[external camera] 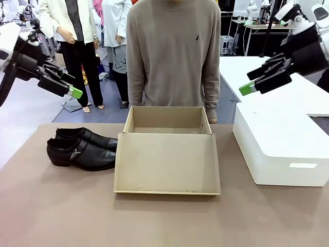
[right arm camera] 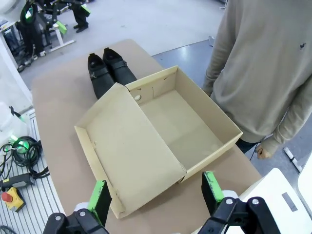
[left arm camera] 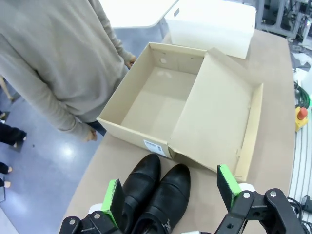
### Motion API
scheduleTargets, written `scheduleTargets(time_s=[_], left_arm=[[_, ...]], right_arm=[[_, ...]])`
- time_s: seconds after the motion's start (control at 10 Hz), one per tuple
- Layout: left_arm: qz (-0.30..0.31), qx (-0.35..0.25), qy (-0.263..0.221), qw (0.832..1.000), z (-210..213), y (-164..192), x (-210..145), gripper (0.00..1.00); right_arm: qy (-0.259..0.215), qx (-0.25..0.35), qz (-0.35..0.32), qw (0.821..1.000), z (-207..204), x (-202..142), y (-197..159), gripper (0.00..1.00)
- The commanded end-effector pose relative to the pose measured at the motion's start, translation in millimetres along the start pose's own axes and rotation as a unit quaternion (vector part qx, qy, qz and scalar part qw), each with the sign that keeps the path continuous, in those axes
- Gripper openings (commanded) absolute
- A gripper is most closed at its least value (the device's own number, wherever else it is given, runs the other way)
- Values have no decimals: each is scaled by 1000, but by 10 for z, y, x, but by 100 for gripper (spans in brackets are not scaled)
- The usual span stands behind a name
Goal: Pack the shoes into the box.
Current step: Place one shoe of the Shoes into the Shoes Box.
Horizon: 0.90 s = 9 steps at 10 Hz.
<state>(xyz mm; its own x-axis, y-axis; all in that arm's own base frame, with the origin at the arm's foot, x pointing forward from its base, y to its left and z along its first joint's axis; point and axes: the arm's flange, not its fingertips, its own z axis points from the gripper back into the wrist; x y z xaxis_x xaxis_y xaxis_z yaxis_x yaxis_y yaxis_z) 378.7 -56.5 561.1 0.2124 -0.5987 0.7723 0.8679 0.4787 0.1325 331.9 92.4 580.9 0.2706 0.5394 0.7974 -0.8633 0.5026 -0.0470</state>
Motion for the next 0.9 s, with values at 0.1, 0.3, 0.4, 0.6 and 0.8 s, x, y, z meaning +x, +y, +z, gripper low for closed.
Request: scheduleTargets(time_s=[0.1, 0.3, 0.4, 0.6, 0.8], left_arm=[[-7, -1, 2, 1000, 4, -23, 27, 100], [-7, -1, 2, 1000, 4, -23, 27, 100], [-7, -1, 2, 1000, 4, -23, 27, 100], [-7, -1, 2, 1000, 4, -23, 27, 100], [-7, -1, 2, 1000, 4, -23, 27, 100]], right_arm=[[0, 0, 0, 1000, 0, 0, 0, 100], [0, 0, 0, 1000, 0, 0, 0, 100], [0, 0, 0, 1000, 0, 0, 0, 100], [0, 0, 0, 1000, 0, 0, 0, 100], [0, 0, 0, 1000, 0, 0, 0, 100]])
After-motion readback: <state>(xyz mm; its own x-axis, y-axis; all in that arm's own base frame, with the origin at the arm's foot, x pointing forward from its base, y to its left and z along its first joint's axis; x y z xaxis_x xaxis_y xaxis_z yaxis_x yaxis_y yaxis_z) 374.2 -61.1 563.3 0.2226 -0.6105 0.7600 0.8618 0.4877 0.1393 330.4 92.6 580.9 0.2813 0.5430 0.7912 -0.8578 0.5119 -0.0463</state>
